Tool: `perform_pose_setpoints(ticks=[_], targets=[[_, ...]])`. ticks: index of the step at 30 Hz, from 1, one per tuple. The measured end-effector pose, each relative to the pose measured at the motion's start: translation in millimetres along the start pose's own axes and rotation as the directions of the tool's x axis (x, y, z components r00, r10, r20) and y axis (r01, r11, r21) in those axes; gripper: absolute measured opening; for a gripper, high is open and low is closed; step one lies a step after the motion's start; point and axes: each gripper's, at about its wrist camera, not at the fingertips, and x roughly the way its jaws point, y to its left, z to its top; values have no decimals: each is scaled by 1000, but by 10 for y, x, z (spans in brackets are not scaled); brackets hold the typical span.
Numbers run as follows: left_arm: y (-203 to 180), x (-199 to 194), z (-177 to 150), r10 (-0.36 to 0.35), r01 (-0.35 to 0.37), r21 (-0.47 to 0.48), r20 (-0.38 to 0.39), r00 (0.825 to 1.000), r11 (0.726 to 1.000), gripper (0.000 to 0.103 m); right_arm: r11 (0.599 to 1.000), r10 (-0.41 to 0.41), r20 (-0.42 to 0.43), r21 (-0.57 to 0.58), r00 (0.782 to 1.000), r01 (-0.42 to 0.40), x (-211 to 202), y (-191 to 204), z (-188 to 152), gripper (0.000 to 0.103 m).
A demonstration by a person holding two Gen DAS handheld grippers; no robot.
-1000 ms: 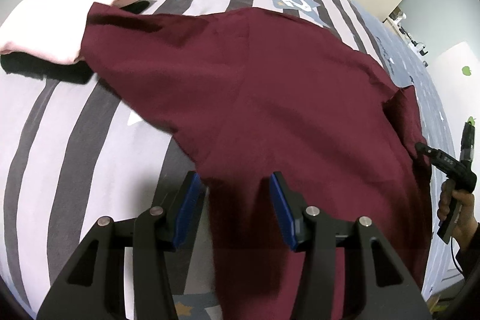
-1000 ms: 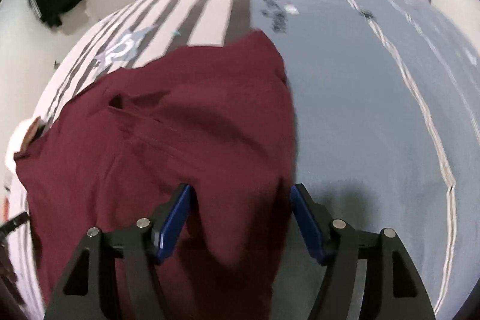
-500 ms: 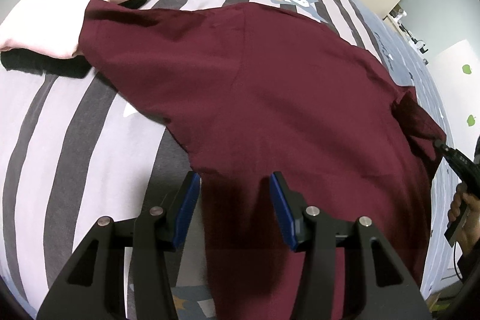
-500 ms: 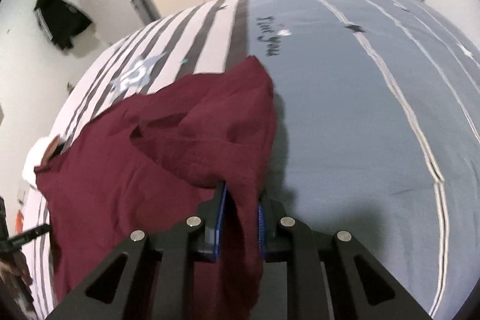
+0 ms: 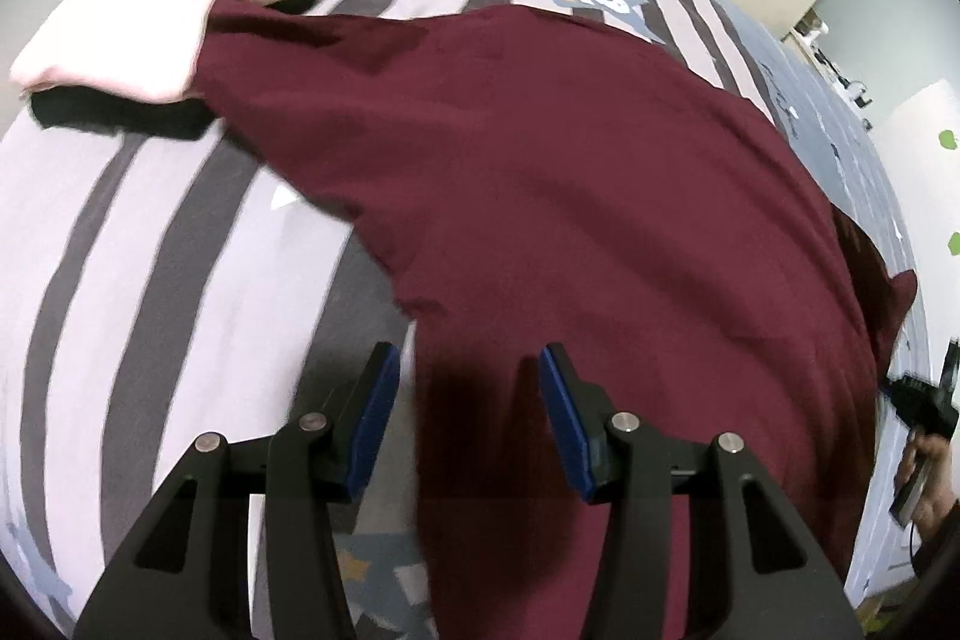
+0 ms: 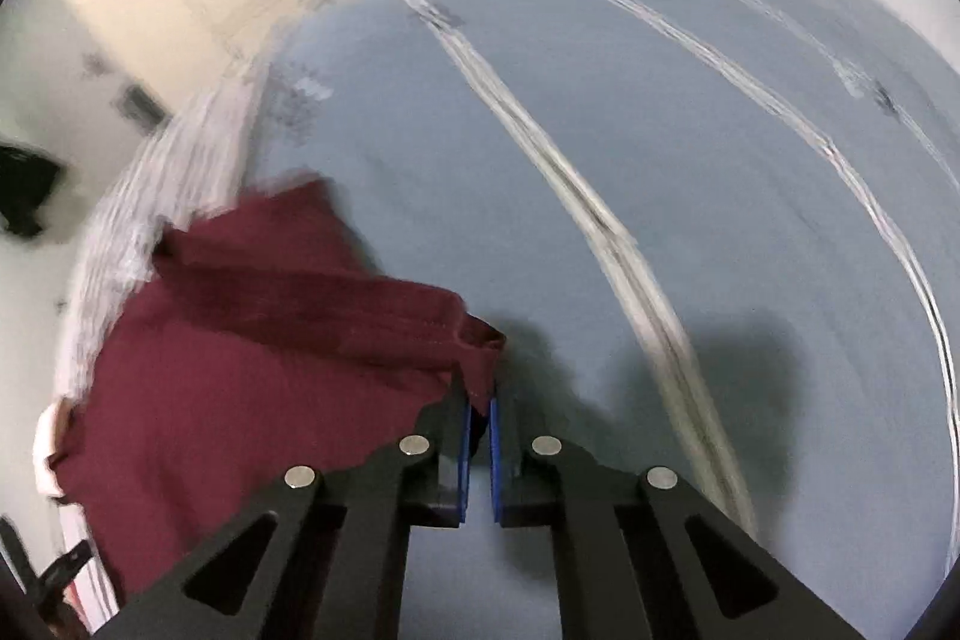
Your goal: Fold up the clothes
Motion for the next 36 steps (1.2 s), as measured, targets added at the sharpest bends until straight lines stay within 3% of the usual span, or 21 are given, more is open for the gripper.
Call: perform_pose_setpoints(ticks=[2, 7, 8, 10, 15, 18, 22, 27, 33, 36], targets=[[46, -85, -72, 6, -6, -3, 6, 1000, 1000, 45, 1000, -6, -28, 27, 1000, 7, 27, -146, -115, 13], [211, -225, -235, 35, -35, -31, 2, 999, 999, 46, 995, -76, 38, -59, 996, 78, -233, -13, -239, 17], [234, -241, -258, 39, -39, -35, 0, 999, 999, 46, 992, -76, 57, -93, 995, 81, -267, 59, -219, 21], [259, -258, -291, 47, -47, -36, 3, 999, 998, 46, 984, -69, 96, -156, 993, 83, -325, 212, -149, 40], [255, -246, -314, 39, -39, -47, 9, 999, 998, 46, 944, -4, 206, -321, 978, 72, -354, 697, 236, 55], [204, -201, -288, 29, -29, -41, 7, 1000, 999, 46, 901, 26, 188, -430, 982, 58, -219, 970, 413, 55], [156, -134, -222, 18, -17, -41, 11, 1000, 999, 46, 821, 44, 145, -569, 988, 46, -89, 1301, 388, 55], [105, -65, -115, 7, -6, -39, 23, 1000, 999, 46, 830, 133, 126, -556, 983, -41, -190, 1327, 225, 55], [88, -1, -31, 12, -11, -29, 26, 1000, 1000, 46, 770, 80, 74, -638, 994, -14, 104, 1416, -54, 55], [93, 29, -2, 12, -11, -32, 25, 1000, 999, 46, 775, 106, 81, -632, 991, -31, 85, 1458, -62, 55]])
